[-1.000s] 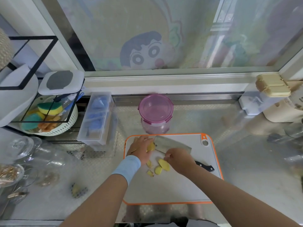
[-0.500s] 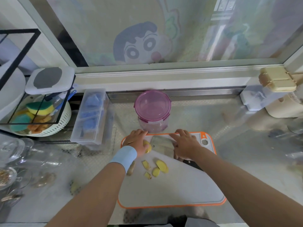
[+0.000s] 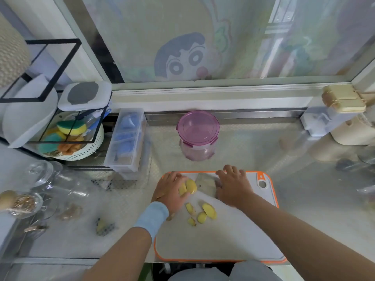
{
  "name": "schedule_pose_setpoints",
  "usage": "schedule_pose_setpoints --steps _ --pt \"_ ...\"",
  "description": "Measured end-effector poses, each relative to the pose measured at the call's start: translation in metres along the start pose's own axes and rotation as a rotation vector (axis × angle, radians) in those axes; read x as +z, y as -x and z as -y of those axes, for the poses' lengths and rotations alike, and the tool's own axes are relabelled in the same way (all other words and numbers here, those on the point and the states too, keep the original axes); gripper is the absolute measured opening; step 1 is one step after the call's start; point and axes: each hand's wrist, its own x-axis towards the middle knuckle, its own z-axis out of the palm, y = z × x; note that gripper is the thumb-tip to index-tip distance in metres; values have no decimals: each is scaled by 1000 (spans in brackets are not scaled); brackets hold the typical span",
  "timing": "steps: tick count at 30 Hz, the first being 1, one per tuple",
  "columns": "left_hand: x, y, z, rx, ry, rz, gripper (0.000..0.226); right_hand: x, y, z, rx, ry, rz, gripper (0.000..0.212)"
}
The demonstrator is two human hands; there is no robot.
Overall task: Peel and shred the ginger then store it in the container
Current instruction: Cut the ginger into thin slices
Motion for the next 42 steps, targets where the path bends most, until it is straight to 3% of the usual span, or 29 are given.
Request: schedule_pose_setpoints --steps 2,4,7,11,15,19,21,25,30,35,42 --pt "3 31 11 92 9 10 56 5 13 23 -138 -104 -44 43" --pt "9 57 26 148 -39 97 58 13 27 46 -296 -155 62 45" --pt "14 65 43 56 -18 116 50 29 41 66 -397 -56 135 42" --pt "8 53 43 -80 120 54 46 35 50 58 -336 -29 108 28" --pt "13 50 24 78 12 -42 38 35 61 42 -262 -87 121 35" --pt "23 49 -13 340 -161 269 55 39 65 37 -196 -150 126 34" --pt "25 47 -15 363 -204 259 39 40 66 35 -154 -211 131 32" --pt "24 45 8 305 -175 123 27 42 72 23 -98 -273 129 29" --pt "11 39 -5 223 -152 140 37 43 83 6 -10 -353 103 30" --pt "32 38 -59 155 -117 311 46 47 97 5 41 -317 62 31" --pt "60 54 -71 -23 -31 285 33 54 100 0 5 -378 94 29"
